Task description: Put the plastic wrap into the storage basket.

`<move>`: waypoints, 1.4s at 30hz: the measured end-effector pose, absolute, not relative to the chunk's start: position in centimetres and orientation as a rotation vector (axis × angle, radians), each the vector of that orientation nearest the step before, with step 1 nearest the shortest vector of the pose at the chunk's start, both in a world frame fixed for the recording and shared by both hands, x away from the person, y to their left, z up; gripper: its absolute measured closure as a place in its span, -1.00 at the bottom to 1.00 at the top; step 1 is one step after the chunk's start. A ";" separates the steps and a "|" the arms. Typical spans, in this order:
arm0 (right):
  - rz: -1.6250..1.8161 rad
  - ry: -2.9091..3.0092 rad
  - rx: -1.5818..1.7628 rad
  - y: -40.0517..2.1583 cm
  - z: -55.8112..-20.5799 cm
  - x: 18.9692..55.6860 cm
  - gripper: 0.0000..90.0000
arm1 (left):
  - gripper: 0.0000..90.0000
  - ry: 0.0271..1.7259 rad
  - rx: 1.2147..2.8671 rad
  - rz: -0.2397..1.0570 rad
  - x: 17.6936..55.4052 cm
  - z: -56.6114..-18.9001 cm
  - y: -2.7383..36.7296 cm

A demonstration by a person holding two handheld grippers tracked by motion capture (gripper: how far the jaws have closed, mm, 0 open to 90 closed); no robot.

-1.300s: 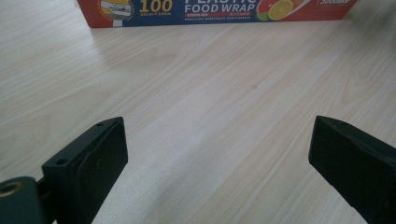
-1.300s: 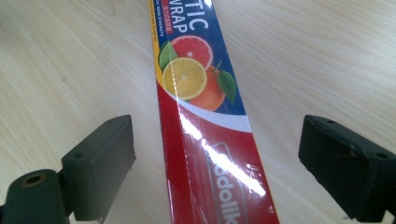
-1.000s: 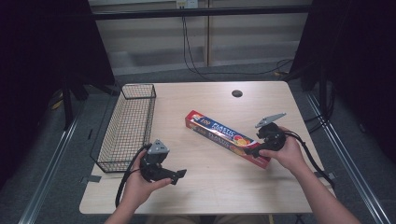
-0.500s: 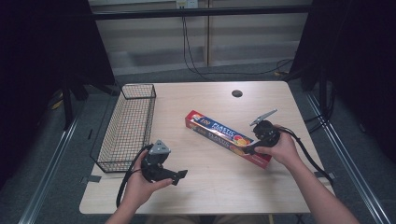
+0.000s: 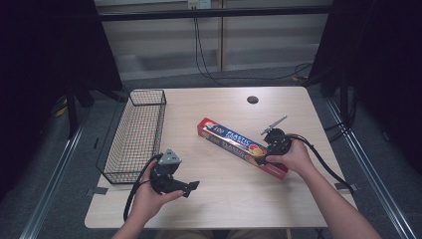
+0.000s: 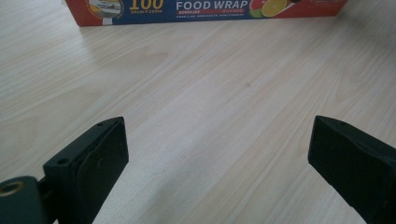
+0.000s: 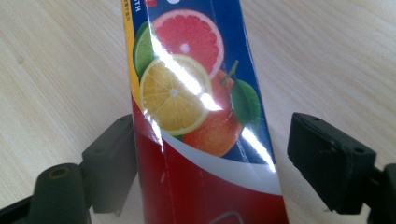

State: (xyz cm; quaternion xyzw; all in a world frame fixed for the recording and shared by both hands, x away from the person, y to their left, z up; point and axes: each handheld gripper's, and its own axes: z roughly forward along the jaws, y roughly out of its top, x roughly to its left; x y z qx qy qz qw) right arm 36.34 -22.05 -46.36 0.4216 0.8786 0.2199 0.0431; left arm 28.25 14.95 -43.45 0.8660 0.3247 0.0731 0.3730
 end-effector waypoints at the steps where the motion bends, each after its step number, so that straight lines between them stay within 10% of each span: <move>1: 0.673 2.687 1.290 -22.0 -46.4 36.3 -0.54 | -0.89 0.828 2.219 0.189 28.3 -43.5 15.0; 42: 0.449 2.803 1.201 -19.8 -46.9 36.9 -0.06 | -0.87 0.824 2.224 0.186 28.2 -43.1 14.9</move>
